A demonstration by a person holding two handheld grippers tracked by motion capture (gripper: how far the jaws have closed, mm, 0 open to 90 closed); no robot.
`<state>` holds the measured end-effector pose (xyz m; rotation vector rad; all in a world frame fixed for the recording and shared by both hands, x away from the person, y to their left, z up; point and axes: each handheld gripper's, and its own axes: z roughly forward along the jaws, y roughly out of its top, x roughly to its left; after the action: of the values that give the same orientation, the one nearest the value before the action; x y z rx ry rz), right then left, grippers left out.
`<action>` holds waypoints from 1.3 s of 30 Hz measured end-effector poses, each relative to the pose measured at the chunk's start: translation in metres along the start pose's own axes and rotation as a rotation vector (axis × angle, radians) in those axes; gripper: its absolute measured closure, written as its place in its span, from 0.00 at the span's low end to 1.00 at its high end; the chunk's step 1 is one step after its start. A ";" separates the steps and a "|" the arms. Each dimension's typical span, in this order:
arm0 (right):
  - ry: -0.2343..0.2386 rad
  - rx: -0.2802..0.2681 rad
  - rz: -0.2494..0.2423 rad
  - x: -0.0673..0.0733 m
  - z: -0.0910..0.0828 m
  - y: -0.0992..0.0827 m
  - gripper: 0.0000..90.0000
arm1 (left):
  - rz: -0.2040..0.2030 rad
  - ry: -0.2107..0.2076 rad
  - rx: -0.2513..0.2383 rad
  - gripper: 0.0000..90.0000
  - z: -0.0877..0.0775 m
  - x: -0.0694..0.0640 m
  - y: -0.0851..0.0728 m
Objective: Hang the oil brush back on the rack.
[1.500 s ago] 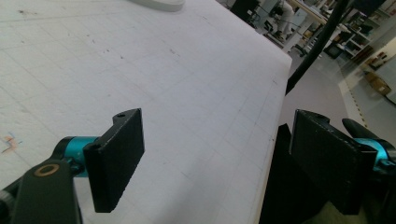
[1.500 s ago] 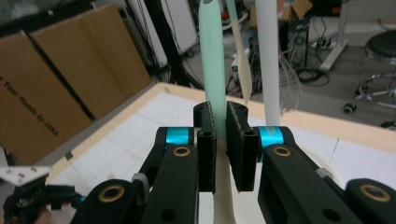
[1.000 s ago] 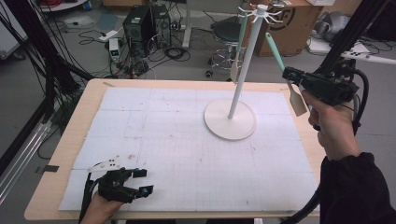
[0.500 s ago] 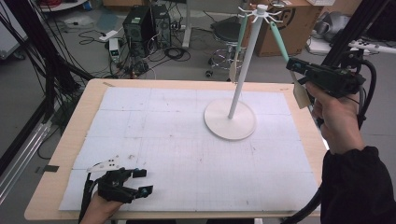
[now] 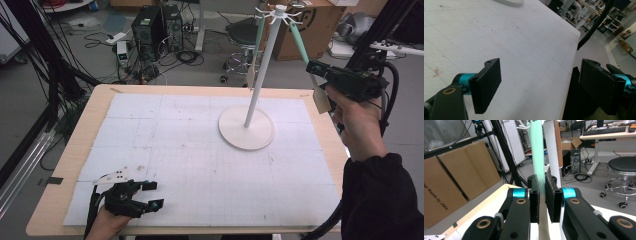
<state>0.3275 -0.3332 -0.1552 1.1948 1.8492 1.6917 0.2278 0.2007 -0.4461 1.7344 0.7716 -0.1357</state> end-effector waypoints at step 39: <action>0.018 0.048 0.036 -0.005 0.042 -0.009 0.92 | -0.003 0.010 -0.009 0.21 -0.005 0.003 0.000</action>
<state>0.3592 -0.3099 -0.1738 1.2426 1.8994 1.6915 0.2284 0.2065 -0.4459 1.7267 0.7807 -0.1253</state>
